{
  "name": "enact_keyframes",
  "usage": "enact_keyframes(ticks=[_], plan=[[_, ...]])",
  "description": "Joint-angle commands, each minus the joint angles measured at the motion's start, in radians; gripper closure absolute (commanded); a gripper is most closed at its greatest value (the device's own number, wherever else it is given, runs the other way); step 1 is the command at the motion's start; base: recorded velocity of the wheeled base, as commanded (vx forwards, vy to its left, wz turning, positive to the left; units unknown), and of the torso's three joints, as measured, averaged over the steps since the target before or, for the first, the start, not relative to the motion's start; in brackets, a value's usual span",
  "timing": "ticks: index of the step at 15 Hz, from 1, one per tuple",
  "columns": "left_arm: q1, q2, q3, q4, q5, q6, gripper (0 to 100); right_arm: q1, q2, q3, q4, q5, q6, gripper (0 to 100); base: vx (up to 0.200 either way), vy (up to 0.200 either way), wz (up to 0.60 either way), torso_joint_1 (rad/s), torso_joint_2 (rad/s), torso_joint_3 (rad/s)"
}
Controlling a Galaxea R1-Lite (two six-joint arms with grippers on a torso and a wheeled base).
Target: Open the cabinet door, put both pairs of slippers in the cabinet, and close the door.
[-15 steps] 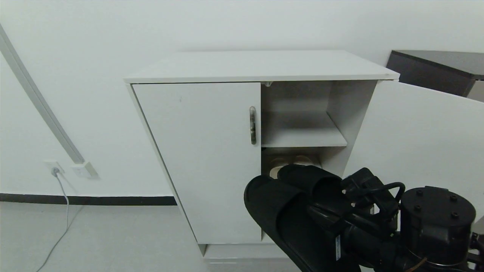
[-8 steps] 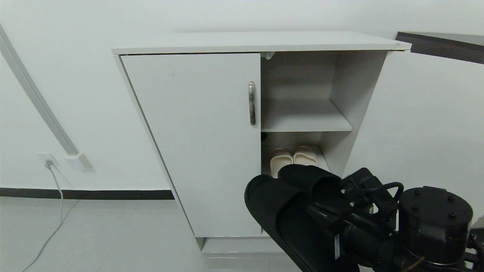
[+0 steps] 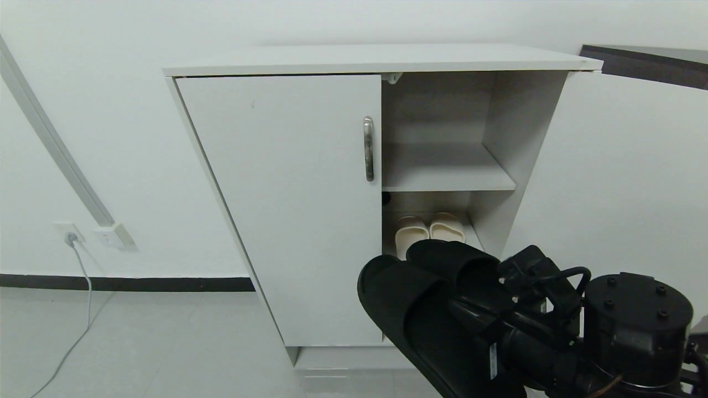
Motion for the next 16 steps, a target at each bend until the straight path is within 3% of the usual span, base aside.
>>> enact_keyframes(ticks=[1,4,7,12,16], plan=[[0.0,0.001,0.0,0.0,0.001,0.001,100,0.001,-0.001,-0.001,0.0,0.0,-0.002,100,0.0,-0.2,0.0,0.002,0.0,0.002],[0.0,0.001,0.0,0.0,0.001,-0.001,100,0.003,0.005,-0.008,0.0,-0.041,-0.002,100,0.0,-0.2,0.0,0.004,0.0,0.002],[0.0,0.001,0.0,0.0,0.001,-0.001,100,0.019,0.008,-0.039,0.004,-0.081,-0.003,100,0.0,0.0,0.0,0.0,0.0,0.0],[0.0,0.001,0.0,0.0,-0.001,0.001,100,0.118,0.122,-0.226,0.05,-0.371,0.026,100,0.0,0.0,0.0,0.0,0.0,0.0],[0.0,0.001,0.0,0.0,-0.001,0.001,100,0.125,0.094,-0.41,0.302,-0.534,0.097,100,0.0,0.0,0.0,0.0,0.0,0.0]])
